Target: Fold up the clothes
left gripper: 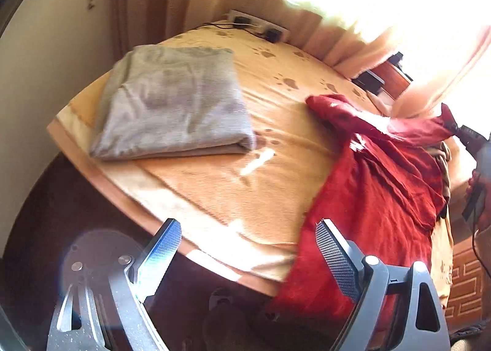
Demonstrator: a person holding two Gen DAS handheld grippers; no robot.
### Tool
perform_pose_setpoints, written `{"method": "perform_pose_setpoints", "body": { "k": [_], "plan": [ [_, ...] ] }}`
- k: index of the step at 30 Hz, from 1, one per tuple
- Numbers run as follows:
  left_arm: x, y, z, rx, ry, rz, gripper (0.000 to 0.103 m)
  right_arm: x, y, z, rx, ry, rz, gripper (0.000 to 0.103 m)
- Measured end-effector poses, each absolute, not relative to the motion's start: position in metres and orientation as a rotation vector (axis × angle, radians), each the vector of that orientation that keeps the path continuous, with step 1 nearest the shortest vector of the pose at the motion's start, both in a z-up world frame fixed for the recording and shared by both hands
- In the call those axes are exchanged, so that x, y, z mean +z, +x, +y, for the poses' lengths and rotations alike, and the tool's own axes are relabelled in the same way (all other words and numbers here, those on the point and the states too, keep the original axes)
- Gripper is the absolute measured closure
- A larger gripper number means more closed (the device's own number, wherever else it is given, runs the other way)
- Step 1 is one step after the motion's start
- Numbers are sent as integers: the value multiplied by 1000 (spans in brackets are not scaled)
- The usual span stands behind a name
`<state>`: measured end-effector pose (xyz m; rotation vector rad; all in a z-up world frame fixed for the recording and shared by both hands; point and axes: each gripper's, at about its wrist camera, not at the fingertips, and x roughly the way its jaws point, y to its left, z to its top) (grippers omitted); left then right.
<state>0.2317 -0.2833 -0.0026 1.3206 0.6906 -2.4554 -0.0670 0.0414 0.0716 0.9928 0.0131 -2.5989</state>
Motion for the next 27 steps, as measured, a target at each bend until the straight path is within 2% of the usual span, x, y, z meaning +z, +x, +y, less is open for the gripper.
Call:
{"method": "perform_pose_setpoints", "body": {
  "k": [5, 9, 14, 19, 21, 23, 25, 27],
  "plan": [
    [-7, 169, -232, -2550, 1462, 527, 11, -23, -39, 147, -2572, 1329, -19, 93],
    [-16, 122, -201, -2587, 1536, 388, 11, -69, -20, 165, -2453, 1429, -107, 93],
    [-25, 67, -171, -2622, 1608, 259, 11, -71, -7, 202, -2454, 1430, -253, 84],
    [-31, 11, -158, -2712, 1607, 183, 11, -55, 6, 225, -2531, 1437, -292, 80],
    [-40, -15, -155, -2726, 1615, 125, 11, -49, 10, 232, -2590, 1444, -315, 69],
    [-48, -39, -158, -2714, 1620, 67, 11, -43, 15, 239, -2648, 1455, -358, 46],
    [-57, -57, -168, -2688, 1623, 26, 11, -36, 19, 244, -2707, 1463, -390, 40],
    [-66, -71, -184, -2647, 1627, -2, 11, -26, 20, 242, -2791, 1468, -331, 40]
  ]
}}
